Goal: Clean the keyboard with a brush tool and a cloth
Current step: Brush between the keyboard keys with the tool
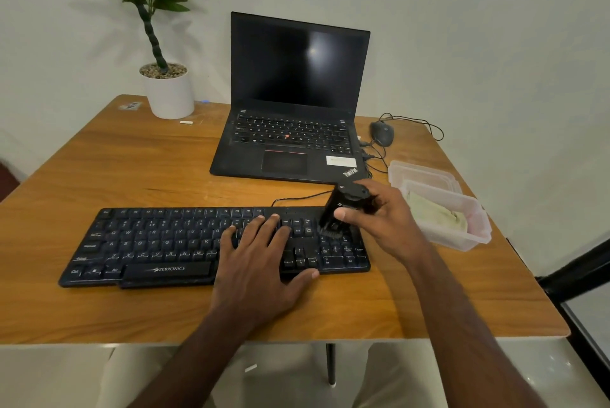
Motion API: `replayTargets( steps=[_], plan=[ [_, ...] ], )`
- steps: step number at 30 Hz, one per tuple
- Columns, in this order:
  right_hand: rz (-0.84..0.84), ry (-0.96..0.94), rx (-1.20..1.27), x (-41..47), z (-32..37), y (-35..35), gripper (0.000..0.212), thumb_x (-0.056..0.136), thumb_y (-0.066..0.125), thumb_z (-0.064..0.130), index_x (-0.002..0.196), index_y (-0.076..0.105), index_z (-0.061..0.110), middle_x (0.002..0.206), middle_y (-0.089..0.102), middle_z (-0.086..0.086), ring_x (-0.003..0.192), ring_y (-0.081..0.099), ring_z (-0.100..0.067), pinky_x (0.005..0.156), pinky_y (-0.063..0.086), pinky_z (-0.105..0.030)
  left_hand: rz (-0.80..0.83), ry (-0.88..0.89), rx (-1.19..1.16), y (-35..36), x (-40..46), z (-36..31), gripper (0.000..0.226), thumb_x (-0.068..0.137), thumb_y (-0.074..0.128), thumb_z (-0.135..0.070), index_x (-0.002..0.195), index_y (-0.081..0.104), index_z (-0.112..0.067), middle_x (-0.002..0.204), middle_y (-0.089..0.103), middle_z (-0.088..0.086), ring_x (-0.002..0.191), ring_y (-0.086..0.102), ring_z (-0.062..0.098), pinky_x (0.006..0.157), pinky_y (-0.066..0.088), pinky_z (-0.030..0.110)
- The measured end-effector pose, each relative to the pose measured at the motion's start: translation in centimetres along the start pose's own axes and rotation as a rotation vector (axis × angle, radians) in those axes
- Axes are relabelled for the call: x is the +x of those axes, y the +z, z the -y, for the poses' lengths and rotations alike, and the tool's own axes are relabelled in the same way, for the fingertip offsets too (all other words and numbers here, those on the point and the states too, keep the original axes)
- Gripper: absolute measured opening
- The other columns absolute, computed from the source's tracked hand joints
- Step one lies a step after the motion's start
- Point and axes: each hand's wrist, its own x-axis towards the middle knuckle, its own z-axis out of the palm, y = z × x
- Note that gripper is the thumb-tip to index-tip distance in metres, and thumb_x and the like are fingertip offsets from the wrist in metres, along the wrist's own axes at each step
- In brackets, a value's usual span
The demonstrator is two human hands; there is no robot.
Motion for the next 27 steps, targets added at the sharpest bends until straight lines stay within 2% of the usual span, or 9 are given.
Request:
replayTargets(
  steps=[6, 9, 11, 15, 17, 23, 27],
  plan=[
    [0.151, 0.057, -0.087, 0.4, 0.3, 0.1, 0.026, 0.081, 0.081, 0.014, 0.106, 0.072, 0.015, 0.097, 0.073, 0.002, 0.094, 0.068, -0.018, 0.080, 0.053, -0.029, -0.004, 0.005, 0.009, 0.1, 0.0, 0.1, 0.093, 0.080, 0.025, -0.090, 0.133, 0.059, -0.022, 0.146, 0.053, 0.005, 0.136, 0.048, 0.026, 0.110, 0.033, 0.063],
    [0.158, 0.091, -0.120, 0.0, 0.2, -2.3, 0.026, 0.080, 0.082, 0.016, 0.105, 0.072, 0.017, 0.097, 0.073, -0.002, 0.090, 0.067, -0.018, 0.078, 0.052, -0.029, -0.004, 0.006, 0.008, 0.2, 0.0, 0.1, 0.092, 0.080, 0.026, -0.090, 0.133, 0.059, -0.022, 0.145, 0.054, 0.005, 0.135, 0.049, 0.026, 0.109, 0.034, 0.063],
    [0.150, 0.093, -0.130, -0.5, 0.1, -3.8, 0.028, 0.079, 0.083, 0.023, 0.105, 0.073, 0.017, 0.097, 0.072, -0.004, 0.089, 0.066, -0.024, 0.077, 0.052, -0.034, -0.001, 0.006, 0.005, 0.2, 0.1, 0.1, 0.092, 0.080, 0.025, -0.090, 0.133, 0.059, -0.022, 0.146, 0.054, 0.005, 0.135, 0.049, 0.026, 0.109, 0.035, 0.063],
    [0.088, 0.079, -0.099, -0.9, 0.1, -5.1, 0.023, 0.081, 0.080, 0.014, 0.102, 0.072, 0.010, 0.094, 0.071, -0.008, 0.089, 0.066, -0.032, 0.078, 0.054, -0.050, -0.008, 0.006, 0.004, 0.3, 0.1, 0.1, 0.093, 0.080, 0.025, -0.090, 0.134, 0.058, -0.022, 0.147, 0.053, 0.005, 0.136, 0.048, 0.026, 0.110, 0.033, 0.063],
    [0.076, 0.060, -0.058, -1.2, -0.1, -4.5, 0.020, 0.081, 0.079, 0.009, 0.100, 0.071, 0.007, 0.094, 0.070, -0.013, 0.089, 0.065, -0.036, 0.079, 0.053, -0.052, -0.007, 0.007, 0.005, 0.3, 0.1, 0.1, 0.093, 0.080, 0.025, -0.090, 0.134, 0.058, -0.022, 0.147, 0.053, 0.005, 0.136, 0.047, 0.026, 0.111, 0.032, 0.062],
    [-0.041, 0.059, -0.142, -1.2, -0.7, -4.2, 0.025, 0.080, 0.082, 0.016, 0.103, 0.071, 0.015, 0.094, 0.071, -0.002, 0.090, 0.067, -0.025, 0.081, 0.054, -0.046, -0.009, 0.000, 0.009, 0.2, 0.0, 0.1, 0.093, 0.080, 0.024, -0.090, 0.134, 0.058, -0.023, 0.147, 0.053, 0.005, 0.136, 0.047, 0.025, 0.111, 0.033, 0.062],
    [-0.025, 0.069, -0.113, -1.4, -0.4, -3.6, 0.025, 0.079, 0.080, 0.016, 0.102, 0.071, 0.011, 0.092, 0.070, 0.002, 0.088, 0.065, -0.020, 0.078, 0.052, -0.030, -0.009, -0.002, 0.002, 0.1, 0.0, 0.0, 0.093, 0.080, 0.024, -0.090, 0.134, 0.058, -0.023, 0.147, 0.053, 0.004, 0.136, 0.047, 0.025, 0.110, 0.033, 0.062]
  ],
)
